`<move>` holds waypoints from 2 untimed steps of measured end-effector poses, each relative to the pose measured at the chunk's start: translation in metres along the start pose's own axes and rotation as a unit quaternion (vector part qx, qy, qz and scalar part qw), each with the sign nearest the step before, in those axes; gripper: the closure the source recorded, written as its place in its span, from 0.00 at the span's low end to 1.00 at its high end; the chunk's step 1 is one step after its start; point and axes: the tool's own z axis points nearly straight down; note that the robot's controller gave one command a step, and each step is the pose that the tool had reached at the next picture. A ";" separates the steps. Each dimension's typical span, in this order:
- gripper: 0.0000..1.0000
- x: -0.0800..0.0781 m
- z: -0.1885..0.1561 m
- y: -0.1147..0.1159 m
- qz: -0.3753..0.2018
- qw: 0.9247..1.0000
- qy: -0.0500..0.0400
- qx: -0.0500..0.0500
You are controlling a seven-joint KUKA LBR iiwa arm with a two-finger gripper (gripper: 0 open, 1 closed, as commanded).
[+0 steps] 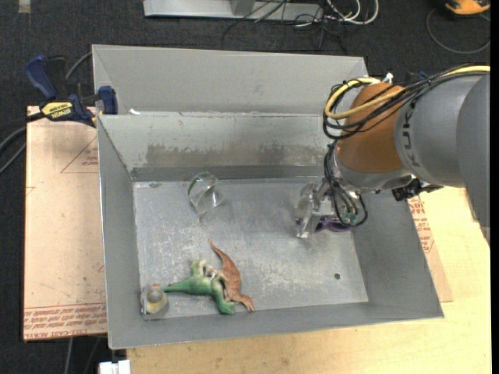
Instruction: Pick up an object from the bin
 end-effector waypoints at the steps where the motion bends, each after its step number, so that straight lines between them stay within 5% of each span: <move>1: 1.00 -0.028 -0.096 -0.043 -0.061 0.998 -0.001 0.000; 2: 1.00 -0.012 -0.128 0.025 0.009 1.000 -0.002 -0.002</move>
Offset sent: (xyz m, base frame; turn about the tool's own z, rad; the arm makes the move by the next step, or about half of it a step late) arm 0.0138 0.0154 0.1273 0.0247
